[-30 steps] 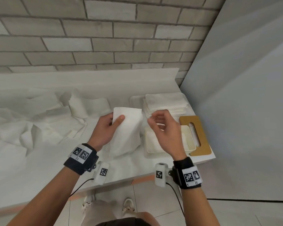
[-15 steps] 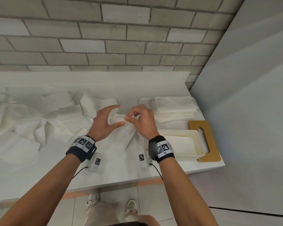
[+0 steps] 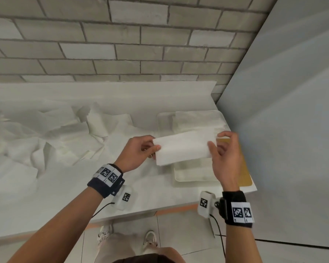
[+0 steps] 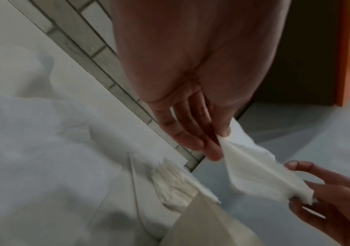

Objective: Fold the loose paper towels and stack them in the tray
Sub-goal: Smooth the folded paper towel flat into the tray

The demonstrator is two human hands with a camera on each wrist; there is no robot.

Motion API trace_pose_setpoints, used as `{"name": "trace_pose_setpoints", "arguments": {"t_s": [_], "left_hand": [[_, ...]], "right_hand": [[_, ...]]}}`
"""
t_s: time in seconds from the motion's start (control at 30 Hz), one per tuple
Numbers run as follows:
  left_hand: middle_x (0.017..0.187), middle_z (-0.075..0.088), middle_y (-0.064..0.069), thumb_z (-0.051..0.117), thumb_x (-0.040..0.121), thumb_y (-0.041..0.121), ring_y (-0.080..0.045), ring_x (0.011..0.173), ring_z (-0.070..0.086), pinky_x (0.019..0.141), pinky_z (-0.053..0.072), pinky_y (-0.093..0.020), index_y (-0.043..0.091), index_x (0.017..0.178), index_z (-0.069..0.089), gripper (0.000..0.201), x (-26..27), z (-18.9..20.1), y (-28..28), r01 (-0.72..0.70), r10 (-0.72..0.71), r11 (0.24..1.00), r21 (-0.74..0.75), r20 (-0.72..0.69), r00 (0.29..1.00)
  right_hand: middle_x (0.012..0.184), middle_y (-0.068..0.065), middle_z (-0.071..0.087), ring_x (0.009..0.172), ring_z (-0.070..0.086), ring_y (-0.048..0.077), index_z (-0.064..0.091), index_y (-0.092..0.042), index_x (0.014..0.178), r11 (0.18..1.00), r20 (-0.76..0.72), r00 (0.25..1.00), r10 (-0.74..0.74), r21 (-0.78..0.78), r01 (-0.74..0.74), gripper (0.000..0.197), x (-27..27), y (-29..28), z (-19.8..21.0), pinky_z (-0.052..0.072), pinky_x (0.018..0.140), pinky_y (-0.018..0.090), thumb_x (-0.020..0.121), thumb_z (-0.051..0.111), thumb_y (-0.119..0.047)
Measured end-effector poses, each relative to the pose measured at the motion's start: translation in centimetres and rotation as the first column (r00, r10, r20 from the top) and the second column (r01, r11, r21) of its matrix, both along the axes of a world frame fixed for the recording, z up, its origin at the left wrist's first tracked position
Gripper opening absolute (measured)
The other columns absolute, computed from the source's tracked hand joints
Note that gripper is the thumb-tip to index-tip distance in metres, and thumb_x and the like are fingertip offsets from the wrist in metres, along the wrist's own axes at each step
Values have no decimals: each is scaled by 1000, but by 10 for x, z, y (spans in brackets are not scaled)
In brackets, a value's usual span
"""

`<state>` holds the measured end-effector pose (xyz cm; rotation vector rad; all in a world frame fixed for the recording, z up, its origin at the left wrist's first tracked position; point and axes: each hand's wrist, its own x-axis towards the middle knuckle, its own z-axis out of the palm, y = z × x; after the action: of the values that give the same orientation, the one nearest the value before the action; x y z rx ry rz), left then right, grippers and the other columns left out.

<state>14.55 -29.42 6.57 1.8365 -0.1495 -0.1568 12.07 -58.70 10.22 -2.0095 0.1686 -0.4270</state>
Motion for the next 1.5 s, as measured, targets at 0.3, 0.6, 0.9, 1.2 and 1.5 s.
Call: {"name": "trace_pose_setpoints", "arguments": {"t_s": [0.3, 0.6, 0.9, 1.2, 1.5], "left_hand": [[147, 47, 3, 77, 84, 60, -27, 137, 42, 110, 44, -49, 25, 136, 56, 66, -13, -108, 47, -6, 12, 644, 765, -1, 1000], [119, 69, 3, 78, 89, 13, -28, 109, 67, 90, 56, -43, 18, 101, 67, 17, -35, -107, 57, -135, -1, 762, 633, 210, 978], [112, 77, -2, 71, 95, 24, -23, 107, 71, 96, 51, -43, 16, 109, 72, 16, -32, 27, 41, -238, 209, 930, -280, -129, 969], [106, 80, 1, 68, 102, 42, -29, 108, 76, 79, 60, -39, 24, 127, 63, 31, -35, 57, 25, -462, 427, 846, -268, -178, 886], [114, 79, -5, 97, 74, 16, -26, 103, 76, 96, 60, -49, 45, 147, 49, 93, -51, 50, 0, -5, 2, 999, -51, -62, 998]], "right_hand": [[89, -1, 75, 64, 60, 3, 73, -28, 106, 834, -436, 900, 25, -488, -259, 26, 1, -63, -80, 41, 58, 17, 103, 63, -4], [133, 9, 62, 108, 70, 29, 69, -19, 116, 720, -380, 922, -75, -660, -214, 20, -1, -47, -56, 60, 81, 41, 98, 73, -12], [160, -9, 47, 151, 38, -2, 25, -48, 162, 767, -260, 723, 640, 272, -581, 97, 17, 61, -1, 33, 122, 25, 91, 87, -29], [119, 9, 79, 113, 76, 23, 50, -40, 147, 743, -128, 875, 468, 594, -310, 63, 12, 73, -4, 64, 96, 46, 97, 81, -16], [114, -1, 76, 103, 74, 16, 59, -46, 132, 914, -212, 966, 147, 404, -50, 48, -2, 36, -21, 63, 94, 51, 95, 83, -26]]}}
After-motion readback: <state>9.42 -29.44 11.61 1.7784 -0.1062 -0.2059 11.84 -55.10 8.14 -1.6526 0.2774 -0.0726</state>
